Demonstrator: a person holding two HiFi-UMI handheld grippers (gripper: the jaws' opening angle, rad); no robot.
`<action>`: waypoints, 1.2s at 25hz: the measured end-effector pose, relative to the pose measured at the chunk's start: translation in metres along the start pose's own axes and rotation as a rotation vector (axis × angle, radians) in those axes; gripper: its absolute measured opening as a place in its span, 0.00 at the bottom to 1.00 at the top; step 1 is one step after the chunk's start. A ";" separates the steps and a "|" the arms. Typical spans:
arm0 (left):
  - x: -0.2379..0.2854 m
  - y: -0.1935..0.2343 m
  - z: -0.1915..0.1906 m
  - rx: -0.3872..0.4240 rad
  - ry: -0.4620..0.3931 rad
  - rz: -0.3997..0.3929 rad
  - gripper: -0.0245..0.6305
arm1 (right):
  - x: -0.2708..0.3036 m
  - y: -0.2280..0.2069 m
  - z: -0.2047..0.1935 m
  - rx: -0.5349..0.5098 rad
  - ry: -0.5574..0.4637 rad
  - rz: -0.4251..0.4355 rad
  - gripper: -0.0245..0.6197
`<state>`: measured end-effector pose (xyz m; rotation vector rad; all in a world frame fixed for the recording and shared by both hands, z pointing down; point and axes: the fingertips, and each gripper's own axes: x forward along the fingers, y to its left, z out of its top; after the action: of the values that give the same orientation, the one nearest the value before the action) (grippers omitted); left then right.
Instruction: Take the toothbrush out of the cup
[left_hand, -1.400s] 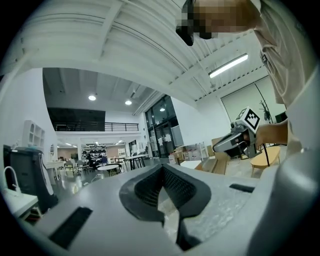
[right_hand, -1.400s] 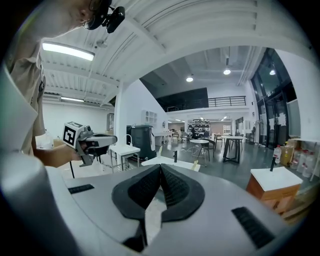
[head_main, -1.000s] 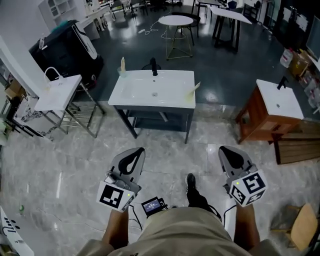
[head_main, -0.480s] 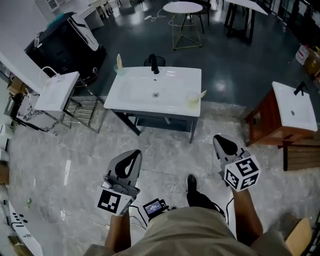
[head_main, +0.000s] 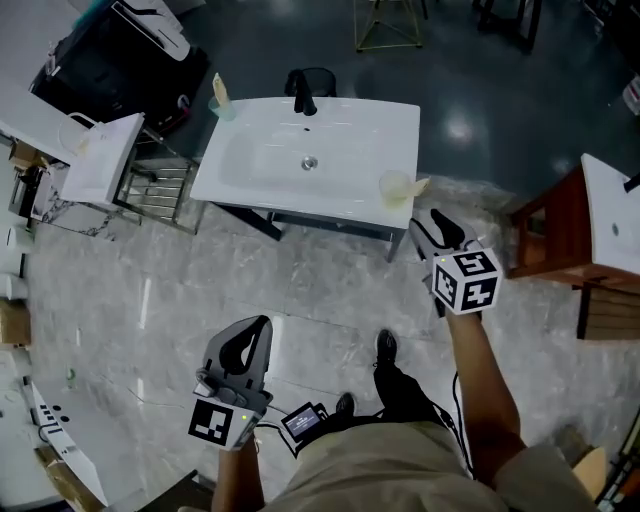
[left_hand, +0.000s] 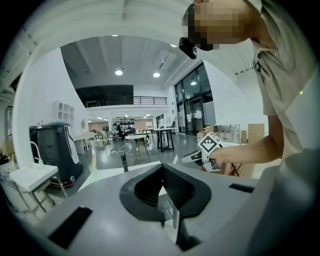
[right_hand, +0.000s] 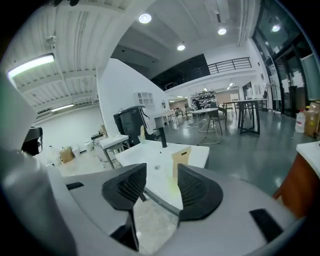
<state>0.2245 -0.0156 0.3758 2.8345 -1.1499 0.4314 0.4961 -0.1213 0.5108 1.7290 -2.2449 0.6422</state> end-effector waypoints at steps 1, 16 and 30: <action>0.004 0.004 -0.006 -0.008 0.016 0.010 0.05 | 0.015 -0.007 -0.003 0.010 0.007 -0.006 0.32; 0.034 0.029 -0.056 -0.070 0.126 0.062 0.05 | 0.121 -0.054 -0.021 0.052 0.044 -0.112 0.30; 0.033 0.028 -0.011 0.003 0.051 0.072 0.05 | 0.081 -0.052 0.040 0.007 -0.088 -0.115 0.08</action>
<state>0.2254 -0.0562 0.3940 2.7745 -1.2460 0.5068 0.5268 -0.2207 0.5218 1.9089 -2.1825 0.5603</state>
